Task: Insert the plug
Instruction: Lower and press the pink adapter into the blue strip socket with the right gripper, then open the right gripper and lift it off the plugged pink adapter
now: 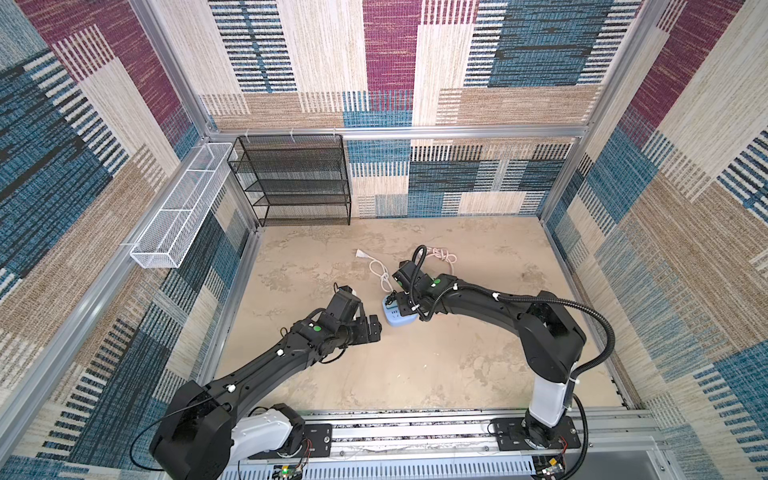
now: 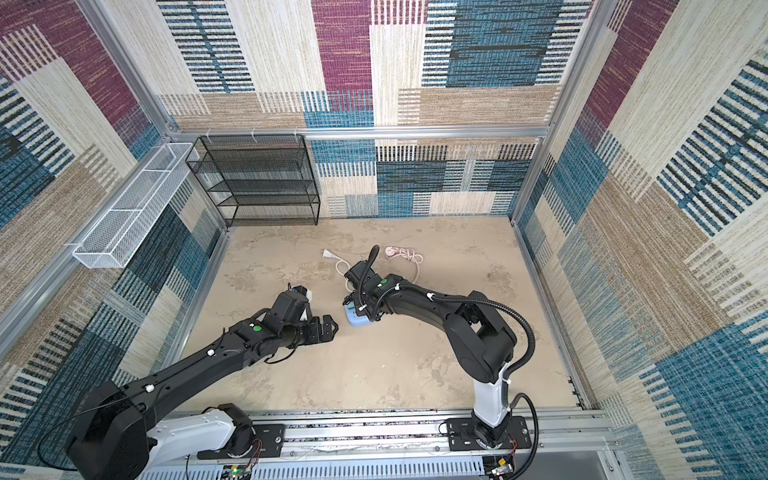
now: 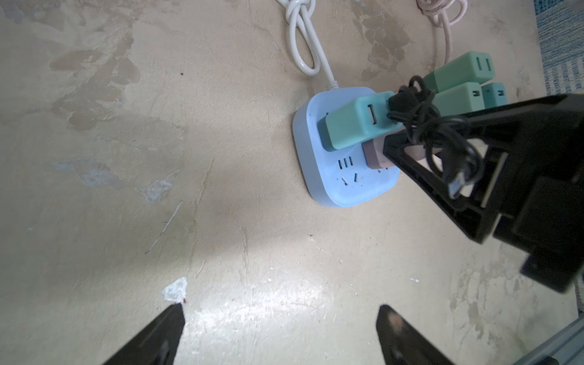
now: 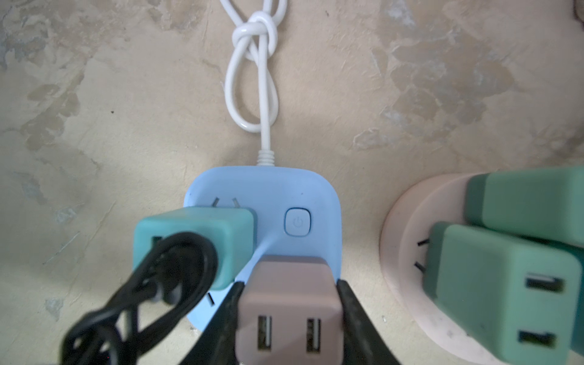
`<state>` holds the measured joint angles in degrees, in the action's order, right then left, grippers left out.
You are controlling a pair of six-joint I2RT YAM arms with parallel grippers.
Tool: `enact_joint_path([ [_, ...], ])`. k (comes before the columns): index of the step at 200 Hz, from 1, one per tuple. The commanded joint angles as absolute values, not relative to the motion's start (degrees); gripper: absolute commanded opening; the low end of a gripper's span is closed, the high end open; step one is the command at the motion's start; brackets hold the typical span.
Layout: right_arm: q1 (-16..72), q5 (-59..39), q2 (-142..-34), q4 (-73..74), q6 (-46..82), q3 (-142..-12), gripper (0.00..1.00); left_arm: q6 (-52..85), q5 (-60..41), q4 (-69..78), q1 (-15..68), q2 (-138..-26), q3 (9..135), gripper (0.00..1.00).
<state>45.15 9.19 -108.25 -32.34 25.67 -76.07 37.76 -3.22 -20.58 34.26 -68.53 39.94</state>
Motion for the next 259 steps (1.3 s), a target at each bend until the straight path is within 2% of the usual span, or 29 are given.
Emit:
enact_joint_path([
  [1, 45.2, 5.1, -109.1, -45.0, 32.3, -74.6, 0.0, 37.2, -4.0, -19.0, 34.3, -69.0, 40.6, 1.0],
  [45, 45.2, 6.1, -107.3, -46.6, 34.6, -77.4, 0.0, 36.8, -4.6, -19.6, 34.2, -70.4, 42.2, 1.0],
  [88, 45.2, 7.4, -106.2, -47.0, 35.3, -80.0, 0.32, 37.0, -3.7, -20.3, 34.3, -69.0, 42.0, 1.0],
  [103, 45.2, 8.1, -105.9, -46.7, 35.6, -80.8, 0.48, 36.9, -3.4, -20.6, 34.2, -68.7, 42.1, 1.0],
  [126, 45.2, 8.5, -105.3, -46.2, 36.2, -82.0, 0.6, 36.4, -3.3, -21.4, 34.1, -68.5, 42.4, 1.0],
  [162, 45.2, 8.8, -103.0, -47.2, 36.7, -82.2, 0.66, 36.0, -2.4, -22.5, 34.1, -67.5, 42.7, 1.0],
  [187, 45.2, 10.1, -97.3, -45.3, 35.7, -79.2, 0.71, 35.7, -1.0, -23.2, 34.1, -67.2, 43.6, 1.0],
  [198, 45.2, 10.2, -93.3, -42.8, 34.1, -77.2, 0.77, 35.4, 0.5, -24.0, 34.1, -67.3, 44.3, 0.99],
  [215, 45.0, 12.1, -87.1, -39.4, 32.1, -73.7, 1.0, 34.7, 4.4, -25.1, 34.1, -67.4, 45.9, 1.0],
  [259, 42.0, 13.8, -78.1, -35.8, 28.0, -67.5, 1.0, 30.0, 14.7, -25.9, 34.1, -65.7, 49.9, 0.99],
])
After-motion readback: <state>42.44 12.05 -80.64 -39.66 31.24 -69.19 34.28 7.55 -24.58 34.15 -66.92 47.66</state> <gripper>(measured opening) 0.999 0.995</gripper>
